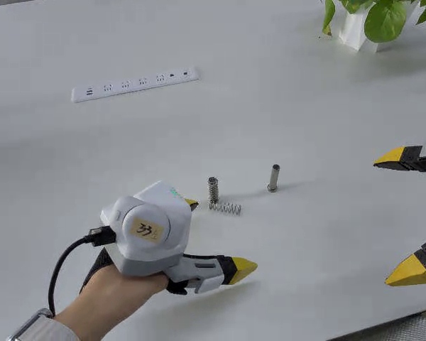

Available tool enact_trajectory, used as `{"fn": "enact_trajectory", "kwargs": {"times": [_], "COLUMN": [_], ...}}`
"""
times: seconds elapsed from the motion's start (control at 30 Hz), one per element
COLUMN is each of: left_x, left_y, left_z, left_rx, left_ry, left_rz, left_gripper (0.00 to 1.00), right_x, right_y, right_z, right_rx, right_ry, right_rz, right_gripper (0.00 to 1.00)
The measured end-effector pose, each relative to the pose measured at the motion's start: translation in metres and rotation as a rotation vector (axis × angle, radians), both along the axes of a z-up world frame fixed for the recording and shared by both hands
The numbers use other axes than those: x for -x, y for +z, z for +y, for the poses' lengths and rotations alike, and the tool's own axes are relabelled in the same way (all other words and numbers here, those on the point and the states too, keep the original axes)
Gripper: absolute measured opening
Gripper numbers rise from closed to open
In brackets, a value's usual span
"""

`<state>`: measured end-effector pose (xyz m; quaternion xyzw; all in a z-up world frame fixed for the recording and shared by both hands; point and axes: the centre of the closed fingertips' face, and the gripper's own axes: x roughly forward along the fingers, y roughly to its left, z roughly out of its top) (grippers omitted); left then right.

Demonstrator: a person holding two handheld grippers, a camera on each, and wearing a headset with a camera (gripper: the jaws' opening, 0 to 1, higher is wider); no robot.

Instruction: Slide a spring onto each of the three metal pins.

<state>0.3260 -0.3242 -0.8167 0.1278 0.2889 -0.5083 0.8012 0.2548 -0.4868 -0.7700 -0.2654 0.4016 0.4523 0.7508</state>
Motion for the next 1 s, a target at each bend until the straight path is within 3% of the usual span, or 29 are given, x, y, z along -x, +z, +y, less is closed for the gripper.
{"fn": "enact_trajectory", "kwargs": {"times": [0.3, 0.67, 1.0], "left_x": [-0.012, -0.004, 0.014], "left_y": [-0.01, -0.009, -0.003], "left_z": [-0.005, -0.012, -0.017], "left_rx": [0.0, 0.016, 0.033], "left_ry": [0.01, -0.014, -0.036], "left_rz": [0.026, 0.037, 0.039], "left_gripper": [0.75, 0.72, 0.72], "right_x": [0.004, 0.006, 0.005], "right_y": [-0.004, -0.008, -0.01], "right_z": [-0.006, -0.004, -0.004], "right_rx": [0.001, 0.006, 0.002], "right_ry": [-0.022, -0.024, -0.015], "right_rz": [0.018, 0.032, 0.033], "right_gripper": [0.99, 0.98, 0.98]}}
